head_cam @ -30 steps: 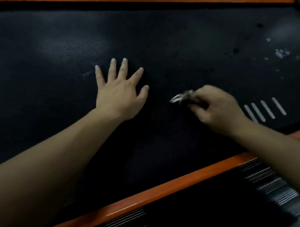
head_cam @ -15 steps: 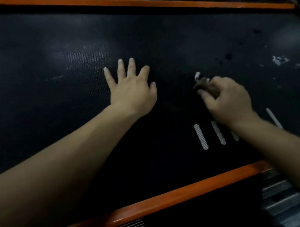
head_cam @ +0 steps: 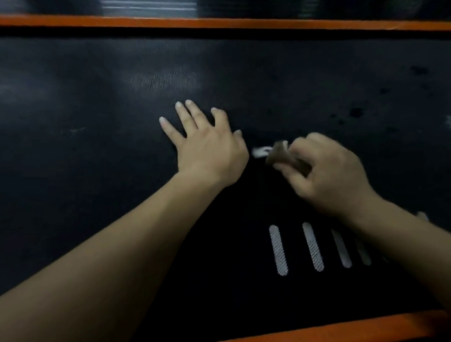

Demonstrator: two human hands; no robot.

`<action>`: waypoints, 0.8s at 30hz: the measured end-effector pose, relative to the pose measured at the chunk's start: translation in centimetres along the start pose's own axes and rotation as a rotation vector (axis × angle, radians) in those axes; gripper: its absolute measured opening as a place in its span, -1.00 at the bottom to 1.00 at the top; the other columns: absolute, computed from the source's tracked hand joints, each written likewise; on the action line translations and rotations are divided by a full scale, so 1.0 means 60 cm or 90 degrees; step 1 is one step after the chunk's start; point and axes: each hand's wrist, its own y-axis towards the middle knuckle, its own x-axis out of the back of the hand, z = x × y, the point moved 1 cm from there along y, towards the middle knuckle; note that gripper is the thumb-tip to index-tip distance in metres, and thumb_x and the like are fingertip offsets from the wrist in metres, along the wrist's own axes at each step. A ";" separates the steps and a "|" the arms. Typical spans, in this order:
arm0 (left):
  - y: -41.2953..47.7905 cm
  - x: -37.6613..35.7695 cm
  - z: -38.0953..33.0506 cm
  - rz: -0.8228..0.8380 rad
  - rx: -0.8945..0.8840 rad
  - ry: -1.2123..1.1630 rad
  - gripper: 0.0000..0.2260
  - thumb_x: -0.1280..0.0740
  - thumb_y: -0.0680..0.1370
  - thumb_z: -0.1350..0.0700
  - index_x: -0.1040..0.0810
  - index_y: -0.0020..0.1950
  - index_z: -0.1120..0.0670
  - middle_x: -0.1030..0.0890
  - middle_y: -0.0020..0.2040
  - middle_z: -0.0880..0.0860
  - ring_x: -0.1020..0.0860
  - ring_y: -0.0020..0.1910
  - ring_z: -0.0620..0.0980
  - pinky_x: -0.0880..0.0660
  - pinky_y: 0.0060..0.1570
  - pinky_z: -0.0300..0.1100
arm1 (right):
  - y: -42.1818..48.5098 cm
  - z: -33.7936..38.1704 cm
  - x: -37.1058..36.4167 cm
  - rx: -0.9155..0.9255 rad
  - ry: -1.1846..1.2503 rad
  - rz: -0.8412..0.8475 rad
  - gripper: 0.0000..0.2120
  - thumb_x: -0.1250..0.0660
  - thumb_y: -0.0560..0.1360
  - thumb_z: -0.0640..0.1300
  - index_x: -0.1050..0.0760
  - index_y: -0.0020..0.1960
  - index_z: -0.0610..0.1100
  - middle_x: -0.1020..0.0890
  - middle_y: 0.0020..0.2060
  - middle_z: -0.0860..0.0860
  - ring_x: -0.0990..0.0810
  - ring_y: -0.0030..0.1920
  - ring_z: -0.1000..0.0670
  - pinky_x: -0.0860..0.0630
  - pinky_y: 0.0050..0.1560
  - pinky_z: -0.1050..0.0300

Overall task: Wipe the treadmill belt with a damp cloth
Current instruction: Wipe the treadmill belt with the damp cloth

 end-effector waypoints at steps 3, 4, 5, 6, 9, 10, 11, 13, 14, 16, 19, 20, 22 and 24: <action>-0.001 -0.007 0.008 -0.010 -0.040 -0.003 -0.40 0.09 0.66 -0.30 0.01 0.67 -0.12 0.17 0.65 0.28 0.30 0.61 0.28 0.34 0.46 0.43 | 0.061 -0.059 0.012 0.035 -0.084 -0.010 -0.73 -0.30 0.51 0.18 -0.31 -0.20 0.06 -0.43 -0.25 0.06 -0.44 -0.24 -0.05 -0.30 -0.28 0.10; -0.001 -0.007 0.010 -0.010 -0.051 0.001 -0.38 0.10 0.63 -0.35 0.02 0.66 -0.17 0.17 0.66 0.25 0.30 0.62 0.27 0.35 0.45 0.43 | 0.103 -0.091 0.019 -0.031 -0.100 -0.029 -0.76 -0.31 0.52 0.18 -0.35 -0.16 0.06 -0.47 -0.22 0.03 -0.49 -0.20 -0.10 -0.31 -0.25 0.09; 0.000 -0.007 0.009 -0.009 -0.058 0.009 -0.36 0.11 0.61 -0.39 0.03 0.66 -0.20 0.17 0.67 0.23 0.30 0.62 0.26 0.35 0.45 0.44 | 0.138 -0.118 0.026 -0.115 -0.087 -0.040 -0.78 -0.30 0.53 0.18 -0.40 -0.11 0.06 -0.50 -0.18 0.02 -0.53 -0.15 -0.13 -0.32 -0.23 0.08; 0.001 -0.008 0.008 -0.006 -0.063 0.017 -0.34 0.11 0.59 -0.42 0.04 0.66 -0.21 0.18 0.67 0.21 0.30 0.62 0.26 0.34 0.45 0.44 | 0.161 -0.133 0.028 -0.172 -0.075 -0.056 -0.78 -0.30 0.54 0.18 -0.44 -0.06 0.04 -0.50 -0.16 0.02 -0.54 -0.12 -0.14 -0.34 -0.22 0.07; 0.000 -0.010 0.007 -0.007 -0.068 0.038 -0.31 0.12 0.57 -0.45 0.07 0.66 -0.21 0.18 0.67 0.19 0.29 0.62 0.27 0.31 0.47 0.43 | 0.151 -0.102 0.005 -0.103 -0.057 -0.050 -0.76 -0.32 0.53 0.17 -0.49 -0.02 0.00 -0.47 -0.15 0.02 -0.45 -0.17 -0.07 -0.35 -0.21 0.06; 0.000 -0.011 0.008 -0.011 -0.066 0.041 -0.31 0.12 0.57 -0.45 0.07 0.66 -0.21 0.18 0.67 0.19 0.29 0.62 0.27 0.30 0.47 0.42 | 0.131 -0.080 -0.002 -0.045 -0.033 -0.026 -0.77 -0.33 0.52 0.17 -0.47 -0.07 0.01 -0.46 -0.18 0.03 -0.43 -0.20 -0.04 -0.35 -0.23 0.07; 0.000 -0.011 0.008 -0.013 -0.064 0.042 -0.31 0.12 0.57 -0.44 0.07 0.66 -0.21 0.18 0.67 0.19 0.28 0.62 0.26 0.30 0.48 0.42 | 0.114 -0.068 -0.004 -0.002 -0.007 0.002 -0.77 -0.34 0.51 0.16 -0.44 -0.12 0.02 -0.45 -0.22 0.04 -0.43 -0.22 -0.02 -0.35 -0.25 0.07; 0.001 -0.012 0.008 -0.014 -0.059 0.048 -0.30 0.13 0.56 -0.45 0.08 0.66 -0.21 0.17 0.67 0.19 0.28 0.62 0.25 0.29 0.48 0.41 | 0.123 -0.085 0.002 0.043 -0.036 0.011 -0.75 -0.32 0.51 0.19 -0.37 -0.16 0.05 -0.44 -0.24 0.05 -0.44 -0.23 -0.03 -0.35 -0.25 0.07; 0.001 -0.012 0.008 -0.014 -0.057 0.050 -0.29 0.14 0.55 -0.45 0.08 0.65 -0.21 0.17 0.67 0.19 0.28 0.63 0.25 0.30 0.49 0.40 | 0.149 -0.105 0.006 0.023 -0.074 -0.014 -0.76 -0.30 0.52 0.20 -0.36 -0.14 0.06 -0.46 -0.22 0.04 -0.46 -0.20 -0.06 -0.35 -0.23 0.06; 0.002 -0.012 0.008 -0.012 -0.056 0.044 -0.29 0.14 0.54 -0.46 0.07 0.65 -0.21 0.17 0.67 0.19 0.27 0.63 0.23 0.30 0.49 0.39 | 0.203 -0.139 0.016 -0.103 -0.075 -0.045 -0.76 -0.28 0.54 0.21 -0.44 -0.07 0.04 -0.52 -0.15 0.01 -0.52 -0.13 -0.10 -0.40 -0.20 0.04; 0.002 -0.012 0.008 -0.012 -0.060 0.039 -0.31 0.12 0.56 -0.44 0.08 0.66 -0.21 0.18 0.68 0.17 0.29 0.63 0.19 0.31 0.50 0.37 | 0.207 -0.117 -0.006 -0.079 -0.022 -0.062 -0.74 -0.32 0.52 0.19 -0.51 0.00 0.01 -0.51 -0.12 0.02 -0.48 -0.12 -0.04 -0.39 -0.17 0.06; 0.003 -0.012 0.007 -0.014 -0.065 0.038 -0.31 0.13 0.56 -0.44 0.08 0.65 -0.22 0.18 0.68 0.15 0.29 0.63 0.18 0.31 0.50 0.36 | 0.192 -0.095 -0.014 -0.018 -0.002 -0.049 -0.77 -0.33 0.52 0.18 -0.49 -0.05 0.02 -0.49 -0.15 0.04 -0.46 -0.15 -0.02 -0.36 -0.19 0.08; 0.003 -0.012 0.007 -0.017 -0.077 0.035 -0.31 0.16 0.55 -0.43 0.08 0.65 -0.23 0.18 0.68 0.10 0.29 0.63 0.16 0.32 0.51 0.35 | 0.173 -0.073 -0.015 0.065 0.029 0.012 -0.79 -0.35 0.51 0.17 -0.47 -0.11 0.05 -0.47 -0.20 0.06 -0.45 -0.19 -0.01 -0.33 -0.22 0.09; 0.001 -0.013 0.008 -0.015 -0.090 0.032 -0.31 0.17 0.54 -0.42 0.07 0.65 -0.24 0.16 0.69 0.07 0.28 0.64 0.15 0.30 0.52 0.33 | 0.209 -0.101 -0.006 0.062 -0.010 0.003 -0.80 -0.34 0.51 0.18 -0.50 -0.08 0.06 -0.48 -0.17 0.07 -0.49 -0.14 -0.04 -0.33 -0.18 0.09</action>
